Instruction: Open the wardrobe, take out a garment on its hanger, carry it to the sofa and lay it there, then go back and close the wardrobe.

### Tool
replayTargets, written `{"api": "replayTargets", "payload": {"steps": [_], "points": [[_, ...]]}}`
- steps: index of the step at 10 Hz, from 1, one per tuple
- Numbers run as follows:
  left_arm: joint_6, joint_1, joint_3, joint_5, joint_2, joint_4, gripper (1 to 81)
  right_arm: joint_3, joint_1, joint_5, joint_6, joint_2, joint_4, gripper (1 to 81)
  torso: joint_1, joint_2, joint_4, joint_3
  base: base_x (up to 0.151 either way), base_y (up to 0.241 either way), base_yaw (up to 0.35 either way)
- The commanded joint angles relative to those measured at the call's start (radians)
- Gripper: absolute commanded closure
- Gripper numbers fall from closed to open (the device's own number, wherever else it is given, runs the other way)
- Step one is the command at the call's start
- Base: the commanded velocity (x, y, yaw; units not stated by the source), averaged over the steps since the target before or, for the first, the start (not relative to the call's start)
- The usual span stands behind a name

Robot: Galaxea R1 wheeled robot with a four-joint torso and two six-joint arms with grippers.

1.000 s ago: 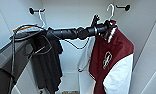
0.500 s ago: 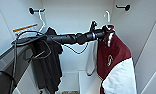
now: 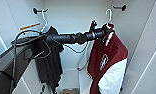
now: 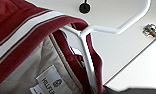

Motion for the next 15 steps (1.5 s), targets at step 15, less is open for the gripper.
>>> {"api": "replayTargets", "payload": {"steps": [15], "points": [[0.035,-0.09,0.148,-0.131,-0.013,0.063,81.1,0.001,0.031,-0.043,0.0,0.001,0.007,1.0,-0.001,0.0,0.0,0.0,-0.121,0.0,0.0]]}}
